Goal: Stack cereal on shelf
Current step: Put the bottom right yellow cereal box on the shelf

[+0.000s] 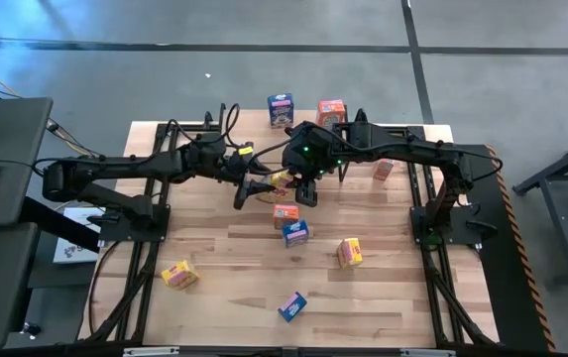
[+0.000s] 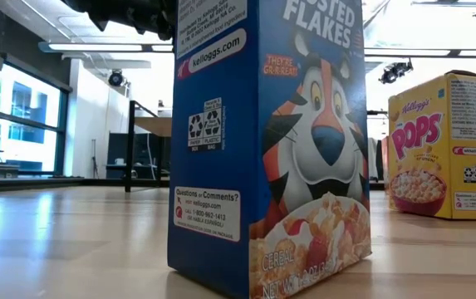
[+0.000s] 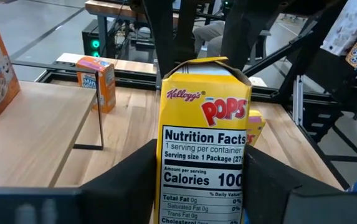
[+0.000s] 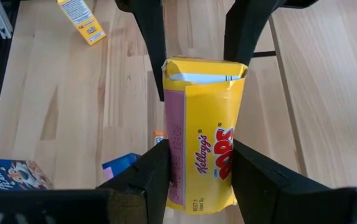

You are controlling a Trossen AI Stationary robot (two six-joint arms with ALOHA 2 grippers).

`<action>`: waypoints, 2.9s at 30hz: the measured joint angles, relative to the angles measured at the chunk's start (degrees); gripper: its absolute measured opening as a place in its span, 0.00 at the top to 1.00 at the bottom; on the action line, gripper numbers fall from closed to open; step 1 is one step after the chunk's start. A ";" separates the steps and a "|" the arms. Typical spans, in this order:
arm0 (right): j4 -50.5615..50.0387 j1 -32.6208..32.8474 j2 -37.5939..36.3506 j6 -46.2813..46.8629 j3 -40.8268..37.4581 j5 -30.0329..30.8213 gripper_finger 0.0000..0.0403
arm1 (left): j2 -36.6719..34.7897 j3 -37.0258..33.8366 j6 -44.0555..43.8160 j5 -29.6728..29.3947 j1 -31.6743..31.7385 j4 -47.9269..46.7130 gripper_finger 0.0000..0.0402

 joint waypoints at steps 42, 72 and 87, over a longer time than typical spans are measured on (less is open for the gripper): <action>-1.91 0.27 -11.76 -0.64 0.07 6.75 0.35 | -10.97 0.02 8.82 6.70 15.49 -3.02 0.62; -8.38 2.93 -16.81 -1.57 0.07 17.35 0.35 | 8.46 -3.91 4.54 20.01 40.26 26.42 0.62; -8.72 2.73 -16.79 -1.57 0.04 17.35 0.35 | 14.58 -4.93 -2.11 30.50 47.31 35.95 0.62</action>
